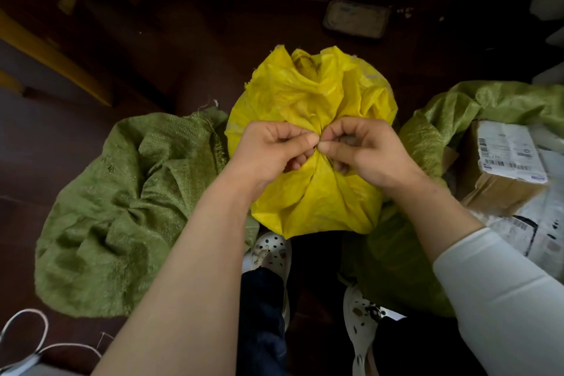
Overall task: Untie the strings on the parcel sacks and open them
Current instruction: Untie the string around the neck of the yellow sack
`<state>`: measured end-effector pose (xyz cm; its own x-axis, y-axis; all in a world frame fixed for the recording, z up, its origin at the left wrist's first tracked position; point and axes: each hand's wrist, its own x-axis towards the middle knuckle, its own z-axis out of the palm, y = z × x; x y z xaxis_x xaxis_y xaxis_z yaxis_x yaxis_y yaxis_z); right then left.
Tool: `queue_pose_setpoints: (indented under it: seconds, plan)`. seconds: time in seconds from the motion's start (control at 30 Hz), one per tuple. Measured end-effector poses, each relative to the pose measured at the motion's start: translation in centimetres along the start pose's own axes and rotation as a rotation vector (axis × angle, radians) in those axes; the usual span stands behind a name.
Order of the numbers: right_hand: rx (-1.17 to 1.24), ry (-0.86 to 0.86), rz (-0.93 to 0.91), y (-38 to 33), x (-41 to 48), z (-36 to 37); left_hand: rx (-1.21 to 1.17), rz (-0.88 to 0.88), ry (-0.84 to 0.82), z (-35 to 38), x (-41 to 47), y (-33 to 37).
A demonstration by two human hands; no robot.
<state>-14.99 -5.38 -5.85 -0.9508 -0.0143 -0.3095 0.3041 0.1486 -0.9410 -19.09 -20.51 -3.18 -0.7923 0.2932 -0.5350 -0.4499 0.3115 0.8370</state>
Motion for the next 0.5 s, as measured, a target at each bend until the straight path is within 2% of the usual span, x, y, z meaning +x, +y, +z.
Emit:
queue_pose_setpoints:
  seconds: [0.07, 0.2, 0.3, 0.37, 0.4, 0.5]
  plan:
    - [-0.115, 0.051, -0.073, 0.0, -0.1, 0.5, 0.103, 0.064, 0.025, -0.2, 0.1, 0.2]
    - [-0.6, 0.113, -0.277, 0.0, 0.0, 0.5, 0.369, 0.173, 0.108, -0.2, 0.1, 0.1]
    - [-0.748, 0.147, -0.347, 0.0, -0.1, 0.6, 0.453, 0.254, 0.164, 0.0, 0.1, -0.1]
    - [-0.712, 0.13, -0.353, -0.2, -0.1, 0.6, 0.478, 0.275, 0.144, -0.1, 0.2, -0.1]
    - [-0.618, 0.094, -0.33, -0.3, 0.0, 0.4, 0.427, 0.257, 0.109, -0.2, 0.1, 0.0]
    - [-0.139, -0.048, -0.101, -0.4, 0.1, -0.4, 0.17, 0.168, -0.02, -0.7, -0.1, 0.1]
